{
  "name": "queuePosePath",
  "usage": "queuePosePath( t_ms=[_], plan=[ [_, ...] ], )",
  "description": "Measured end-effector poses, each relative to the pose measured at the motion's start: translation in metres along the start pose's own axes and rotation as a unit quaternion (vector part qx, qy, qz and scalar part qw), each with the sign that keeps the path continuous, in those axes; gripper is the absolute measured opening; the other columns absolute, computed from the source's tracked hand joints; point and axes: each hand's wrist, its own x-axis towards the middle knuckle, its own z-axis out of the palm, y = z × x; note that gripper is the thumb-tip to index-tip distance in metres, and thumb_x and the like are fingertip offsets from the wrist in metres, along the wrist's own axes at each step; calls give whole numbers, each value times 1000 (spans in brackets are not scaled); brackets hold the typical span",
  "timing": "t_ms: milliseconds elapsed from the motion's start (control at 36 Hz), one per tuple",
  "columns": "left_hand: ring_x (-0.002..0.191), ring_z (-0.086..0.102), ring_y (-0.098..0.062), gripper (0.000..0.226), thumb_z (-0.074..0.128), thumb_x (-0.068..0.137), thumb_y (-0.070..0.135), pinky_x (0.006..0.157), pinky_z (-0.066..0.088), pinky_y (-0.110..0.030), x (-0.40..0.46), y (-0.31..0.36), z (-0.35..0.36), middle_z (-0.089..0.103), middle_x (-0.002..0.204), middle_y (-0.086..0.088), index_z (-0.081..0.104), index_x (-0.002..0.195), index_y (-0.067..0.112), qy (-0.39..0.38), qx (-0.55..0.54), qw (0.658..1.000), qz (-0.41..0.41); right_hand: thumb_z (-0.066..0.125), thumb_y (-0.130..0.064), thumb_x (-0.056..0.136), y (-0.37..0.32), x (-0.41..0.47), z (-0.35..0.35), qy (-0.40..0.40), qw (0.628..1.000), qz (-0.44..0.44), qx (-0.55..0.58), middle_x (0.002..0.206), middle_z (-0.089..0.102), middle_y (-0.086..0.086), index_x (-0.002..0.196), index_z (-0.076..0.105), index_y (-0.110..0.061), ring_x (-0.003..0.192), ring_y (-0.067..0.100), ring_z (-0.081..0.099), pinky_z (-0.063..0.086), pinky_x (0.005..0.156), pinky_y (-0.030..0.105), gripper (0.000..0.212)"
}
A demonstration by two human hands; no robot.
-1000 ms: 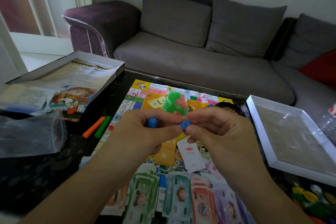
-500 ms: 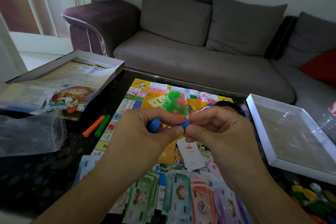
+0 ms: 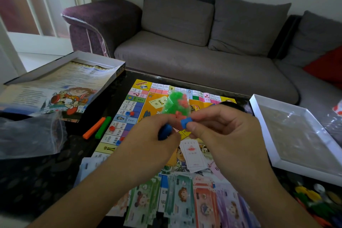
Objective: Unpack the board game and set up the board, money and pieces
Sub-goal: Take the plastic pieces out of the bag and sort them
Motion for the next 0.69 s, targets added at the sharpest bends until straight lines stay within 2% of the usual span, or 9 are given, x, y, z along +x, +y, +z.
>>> queuePosePath(
  t_ms=[56,111,222,306,361,444,500,556,694],
  plan=[
    [60,58,-14,21,57,105,22,52,46,-23,-1,0,2,65,73,8,65,108,41,-12,30,999,12,82,2,83,2,-1,2,-14,1000,-10,-8,87,80,-3,91,80,-17,82,18,79,64,76,30,21],
    [69,62,-11,22,55,106,24,57,50,-20,-2,1,3,69,86,4,62,117,42,-23,43,999,12,82,4,83,5,-2,5,-24,999,-17,-16,88,80,-4,92,80,-17,85,17,79,64,78,30,23],
    [74,63,-7,25,51,108,24,62,51,-21,-4,2,4,68,87,11,60,120,43,-44,71,996,17,81,4,84,11,-3,6,-34,998,-30,-43,90,80,-7,95,81,-17,88,15,79,64,80,29,24],
    [80,67,-6,39,51,108,22,66,55,-20,-4,2,3,70,89,13,50,141,43,-62,64,996,-3,81,3,85,13,-2,5,-35,997,-37,-58,92,80,-7,95,81,-17,90,16,78,65,80,32,23],
    [83,69,-8,47,52,108,21,74,59,-26,-4,2,1,71,90,11,44,149,43,-75,50,996,-19,82,4,84,14,-2,5,-43,997,-37,-60,93,80,-6,95,81,-16,90,17,78,64,81,33,22],
    [83,66,-9,45,51,108,16,79,57,-27,-3,3,-2,70,86,7,50,144,42,-90,27,995,-22,82,4,84,14,-3,6,-49,996,-41,-67,93,79,-5,92,81,-16,90,15,78,64,81,31,22],
    [75,62,0,40,50,107,14,70,49,-16,-3,4,-3,68,81,8,56,138,39,-98,14,995,-22,83,5,83,14,-3,5,-49,996,-46,-65,94,79,-5,91,81,-17,92,14,78,64,82,30,23],
    [68,58,5,37,50,106,12,65,41,-11,-3,4,-5,65,76,12,59,131,38,-107,9,994,-25,83,7,82,14,-3,5,-49,996,-47,-57,94,79,-5,90,81,-17,92,14,78,64,83,30,25],
    [69,54,-1,27,52,103,10,72,43,-24,-4,4,-6,62,75,12,65,113,32,-132,-10,991,-37,81,10,81,16,-3,3,-62,996,-42,-53,93,79,-4,89,82,-17,94,14,78,64,85,33,28]
  ],
)
